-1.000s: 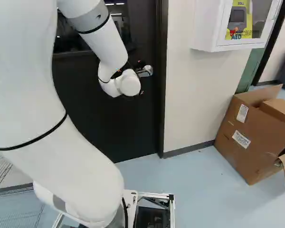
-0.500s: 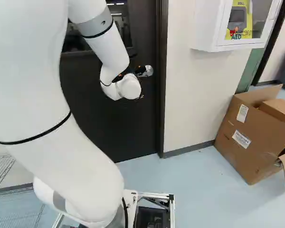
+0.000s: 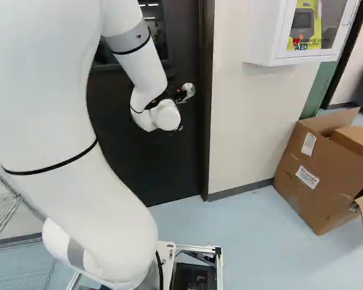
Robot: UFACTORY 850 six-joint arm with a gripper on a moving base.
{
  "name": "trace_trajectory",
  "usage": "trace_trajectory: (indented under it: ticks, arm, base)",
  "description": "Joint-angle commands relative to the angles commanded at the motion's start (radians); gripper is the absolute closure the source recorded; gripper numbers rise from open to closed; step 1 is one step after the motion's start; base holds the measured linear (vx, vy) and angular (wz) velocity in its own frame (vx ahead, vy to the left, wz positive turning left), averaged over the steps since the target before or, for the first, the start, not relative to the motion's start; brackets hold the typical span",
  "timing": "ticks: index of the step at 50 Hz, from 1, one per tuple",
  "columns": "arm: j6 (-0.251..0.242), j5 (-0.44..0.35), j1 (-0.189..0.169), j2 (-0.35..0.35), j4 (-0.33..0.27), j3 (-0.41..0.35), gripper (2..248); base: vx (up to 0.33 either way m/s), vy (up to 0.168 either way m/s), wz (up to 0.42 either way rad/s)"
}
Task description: Open the door and move inside
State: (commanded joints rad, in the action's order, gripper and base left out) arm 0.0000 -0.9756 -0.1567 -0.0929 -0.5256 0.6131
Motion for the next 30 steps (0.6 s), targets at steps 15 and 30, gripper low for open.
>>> trace_trajectory:
  ticks: [15, 30]
  arm:
    - [0.000, 0.000, 0.000, -0.032, 0.000, -0.004, 3]
    - [0.000, 0.000, -0.004, -0.072, 0.000, 0.002, 3]
  base:
    - [0.000, 0.000, 0.000]
    - [0.000, 0.000, 0.000]
